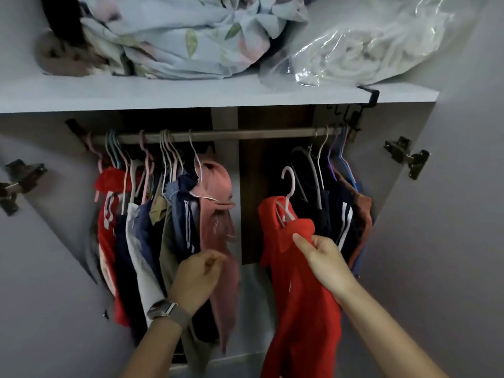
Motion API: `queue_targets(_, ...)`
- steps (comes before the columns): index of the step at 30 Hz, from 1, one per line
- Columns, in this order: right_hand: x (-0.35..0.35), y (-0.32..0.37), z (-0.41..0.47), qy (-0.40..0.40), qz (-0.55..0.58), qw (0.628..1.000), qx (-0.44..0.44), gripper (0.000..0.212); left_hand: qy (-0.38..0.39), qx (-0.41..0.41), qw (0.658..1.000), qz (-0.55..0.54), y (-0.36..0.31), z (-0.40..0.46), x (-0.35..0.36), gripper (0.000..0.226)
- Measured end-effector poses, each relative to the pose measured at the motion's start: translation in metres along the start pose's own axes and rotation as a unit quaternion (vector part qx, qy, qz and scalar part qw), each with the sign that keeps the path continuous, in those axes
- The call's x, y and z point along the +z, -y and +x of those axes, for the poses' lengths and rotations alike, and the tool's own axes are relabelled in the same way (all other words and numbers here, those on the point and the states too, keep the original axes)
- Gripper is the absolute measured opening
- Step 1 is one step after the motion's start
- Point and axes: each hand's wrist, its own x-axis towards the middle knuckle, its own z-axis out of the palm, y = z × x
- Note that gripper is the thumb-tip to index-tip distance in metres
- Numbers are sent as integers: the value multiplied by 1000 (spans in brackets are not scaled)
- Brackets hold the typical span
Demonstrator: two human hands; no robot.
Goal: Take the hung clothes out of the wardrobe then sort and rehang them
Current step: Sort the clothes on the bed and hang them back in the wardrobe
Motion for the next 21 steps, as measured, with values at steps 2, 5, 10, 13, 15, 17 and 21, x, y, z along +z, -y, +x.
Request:
queue_targets(2, 3, 11, 33, 0, -26, 1000, -17, 74, -12, -10, 1000, 14, 1, 21, -2, 30)
queue_targets(5, 9, 30, 67, -5, -73, 995, -72, 54, -29, -29, 999, 0, 6, 42, -5, 30)
queue_targets(10, 38, 49, 110, -5, -86, 985, -148, 57, -34, -58, 997, -29, 19, 61, -20, 29)
queue_targets(13, 67, 61, 126, -26, -95, 980, -175, 54, -43, -53, 998, -14, 30, 72, -40, 30)
queue_targets(15, 84, 68, 134, -44, -105, 976, -186, 53, -55, -60, 997, -18, 34, 77, -57, 28)
queue_targets(17, 100, 72, 144, -64, -116, 972, -195, 56, -74, -60, 995, -20, 40, 80, -74, 23)
queue_targets(21, 124, 70, 166, -93, -126, 969, -194, 55, -106, -46, 993, -17, 50, 81, -101, 17)
